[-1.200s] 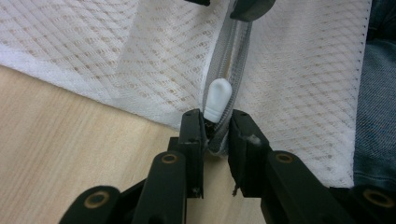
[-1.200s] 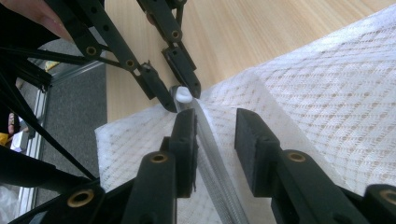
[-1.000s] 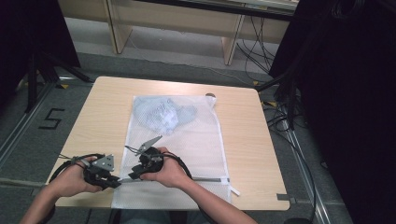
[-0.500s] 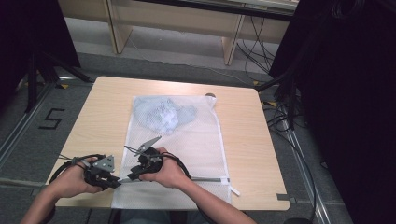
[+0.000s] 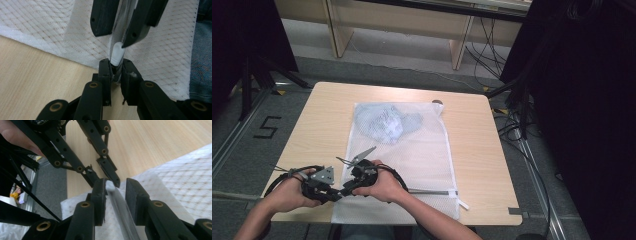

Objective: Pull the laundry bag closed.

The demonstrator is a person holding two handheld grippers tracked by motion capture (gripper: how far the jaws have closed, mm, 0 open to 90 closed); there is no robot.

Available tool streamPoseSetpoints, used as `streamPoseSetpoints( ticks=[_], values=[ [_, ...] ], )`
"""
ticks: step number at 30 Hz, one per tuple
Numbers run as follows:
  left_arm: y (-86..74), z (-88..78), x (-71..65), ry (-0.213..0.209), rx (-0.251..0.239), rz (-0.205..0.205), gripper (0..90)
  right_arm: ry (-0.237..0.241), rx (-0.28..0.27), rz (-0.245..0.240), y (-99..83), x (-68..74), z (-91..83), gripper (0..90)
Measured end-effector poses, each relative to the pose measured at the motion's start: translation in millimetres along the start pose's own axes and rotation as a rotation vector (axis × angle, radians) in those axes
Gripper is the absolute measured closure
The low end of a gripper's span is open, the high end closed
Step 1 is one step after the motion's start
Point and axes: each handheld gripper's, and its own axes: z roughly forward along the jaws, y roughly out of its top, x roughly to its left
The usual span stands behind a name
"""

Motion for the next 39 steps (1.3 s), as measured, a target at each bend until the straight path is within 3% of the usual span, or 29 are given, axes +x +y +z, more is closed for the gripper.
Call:
streamPoseSetpoints(
  ticks=[1,6,8,9,14,17,27,28,39],
  values=[
    [-0.1,0.1,-0.1,0.0,-0.002,-0.002,78.8,-0.001,-0.009,-0.031,0.4,-1.9,2.1,70.0],
    [-0.3,-0.1,0.0,-0.005,-0.002,-0.004,78.8,0.009,0.002,0.014,1.1,-1.7,4.1,71.9],
    [-0.6,-0.1,0.2,-0.006,-0.004,-0.004,78.9,0.01,-0.002,0.002,1.9,-3.1,5.4,73.1],
    [-0.9,-0.2,0.4,-0.007,-0.005,-0.005,78.9,0.018,0.005,0.034,2.2,-1.3,6.5,73.8],
    [-1.4,-0.3,1.0,-0.002,-0.006,-0.004,78.8,0.018,0.002,0.033,1.5,-2.7,9.4,76.1],
    [-1.5,-0.3,1.1,-0.003,-0.007,-0.004,78.8,0.036,0.003,0.064,0.7,-1.9,10.5,80.9],
    [-1.4,-0.5,1.6,-0.009,-0.003,-0.007,79.9,0.036,0.003,0.057,-1.0,-1.4,9.8,82.1],
    [-1.6,-0.5,1.7,-0.01,-0.004,-0.009,80.1,0.034,-0.006,0.033,-1.3,-1.7,10.1,82.1],
    [0.2,-0.1,1.4,-0.014,0.009,-0.023,82.2,0.014,0.009,0.013,-1.5,1.4,2.6,82.4]
  ],
)
